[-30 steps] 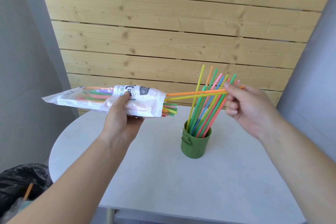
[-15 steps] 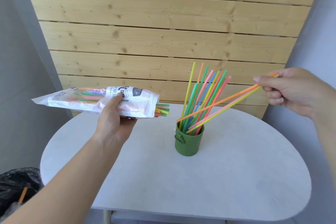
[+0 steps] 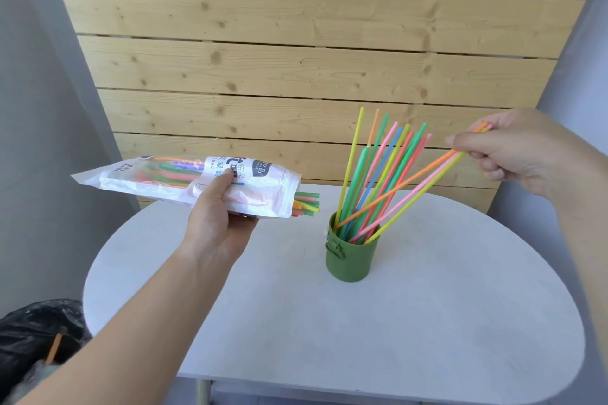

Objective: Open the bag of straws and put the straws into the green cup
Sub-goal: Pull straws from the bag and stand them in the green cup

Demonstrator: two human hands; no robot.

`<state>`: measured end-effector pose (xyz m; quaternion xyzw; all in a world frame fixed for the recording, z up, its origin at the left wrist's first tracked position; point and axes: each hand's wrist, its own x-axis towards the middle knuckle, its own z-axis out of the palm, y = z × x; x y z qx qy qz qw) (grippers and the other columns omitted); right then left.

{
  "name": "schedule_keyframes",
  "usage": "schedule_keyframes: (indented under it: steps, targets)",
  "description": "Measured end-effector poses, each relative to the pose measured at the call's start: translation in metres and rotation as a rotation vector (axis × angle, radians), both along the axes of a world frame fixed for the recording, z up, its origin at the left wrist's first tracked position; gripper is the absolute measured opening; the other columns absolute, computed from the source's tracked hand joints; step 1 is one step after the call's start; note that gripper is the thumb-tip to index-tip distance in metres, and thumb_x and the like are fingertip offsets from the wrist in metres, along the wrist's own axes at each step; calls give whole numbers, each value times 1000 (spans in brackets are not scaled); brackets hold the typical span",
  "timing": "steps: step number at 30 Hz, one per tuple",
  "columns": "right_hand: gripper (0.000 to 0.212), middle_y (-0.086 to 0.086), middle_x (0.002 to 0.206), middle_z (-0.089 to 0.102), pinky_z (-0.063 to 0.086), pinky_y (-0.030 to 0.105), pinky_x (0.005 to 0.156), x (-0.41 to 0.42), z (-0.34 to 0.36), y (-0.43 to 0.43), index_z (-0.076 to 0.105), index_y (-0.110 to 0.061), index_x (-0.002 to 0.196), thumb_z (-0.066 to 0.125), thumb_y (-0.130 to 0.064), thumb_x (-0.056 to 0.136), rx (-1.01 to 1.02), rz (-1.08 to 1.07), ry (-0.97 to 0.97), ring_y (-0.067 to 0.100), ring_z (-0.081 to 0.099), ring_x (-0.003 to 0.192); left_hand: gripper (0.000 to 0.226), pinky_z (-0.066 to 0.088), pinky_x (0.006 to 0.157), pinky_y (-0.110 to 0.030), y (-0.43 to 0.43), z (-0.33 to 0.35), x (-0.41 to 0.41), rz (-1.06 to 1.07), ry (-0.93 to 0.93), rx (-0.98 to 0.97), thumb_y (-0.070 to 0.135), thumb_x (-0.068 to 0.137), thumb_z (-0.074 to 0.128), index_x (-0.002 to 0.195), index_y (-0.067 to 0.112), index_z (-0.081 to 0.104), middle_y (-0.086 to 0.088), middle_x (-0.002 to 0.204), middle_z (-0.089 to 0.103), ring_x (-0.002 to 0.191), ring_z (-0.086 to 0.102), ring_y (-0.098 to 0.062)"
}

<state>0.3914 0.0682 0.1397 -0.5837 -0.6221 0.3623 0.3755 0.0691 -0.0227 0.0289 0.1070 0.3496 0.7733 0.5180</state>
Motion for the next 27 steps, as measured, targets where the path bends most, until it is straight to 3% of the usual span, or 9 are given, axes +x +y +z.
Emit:
schedule_keyframes:
  steps: [6,11,15,17,19,21,23,25,27]
  targets:
    - [14,1,56,53,42,24,48,-41,-10,1,69,-10,83,79,-20,83,106,45,8,10,45,44,5,54,104,-49,-1,0,0,-9,1,3,11,100,63,99,12,68,-6,96,77,101,75,-25]
    - [15,10,71,65,49,22,43,-76,-26,6,69,-11,90,75,-24,87,197,23,30,11,55,46,7,53,105,-49,0,-1,-1,-15,-12,7,11,101,62,104,11,68,-7,102,77,112,74,-25]
    - [8,14,78,70,57,37,58,-86,-37,9,64,-20,92,70,-23,90,213,7,-26,23,61,56,7,54,104,-48,1,-1,-1,-18,-18,16,11,100,62,104,11,68,-6,96,78,98,76,-24]
    - [31,8,78,69,61,41,62,-86,-39,11,60,-14,118,70,-25,90,236,-35,-96,22,66,56,6,54,104,-50,1,-1,-1,-20,-12,20,11,100,62,103,11,67,-7,102,76,106,75,-26]
    - [53,5,84,68,61,41,63,-85,-39,10,44,-17,135,69,-30,90,267,-88,-150,21,69,58,7,54,104,-51,2,-1,-1,-27,-8,22,11,101,61,104,10,67,-9,105,76,114,73,-27]
    - [55,5,86,69,61,46,68,-85,-36,4,41,-20,131,67,-39,87,317,-119,-172,26,70,65,9,53,105,-52,2,-1,0,-32,-10,29,12,101,61,109,10,66,-10,111,75,119,71,-28]
    - [39,3,81,68,58,42,68,-88,-33,-6,48,-22,115,62,-46,88,408,-116,-165,25,68,71,13,52,106,-53,2,1,0,-32,-10,35,12,101,61,113,10,66,-11,115,75,121,69,-29]
    - [25,0,72,66,47,32,63,-97,-31,-20,56,-20,96,56,-44,93,498,-69,-203,18,62,67,14,53,105,-52,1,2,0,-25,-16,33,13,102,60,115,10,65,-10,114,75,121,70,-28]
    - [32,-2,63,61,40,32,59,-109,-36,-36,60,-16,82,51,-43,97,448,31,-229,19,57,60,16,54,104,-51,0,3,-1,-21,-27,31,12,101,61,116,9,66,-11,118,76,119,71,-28]
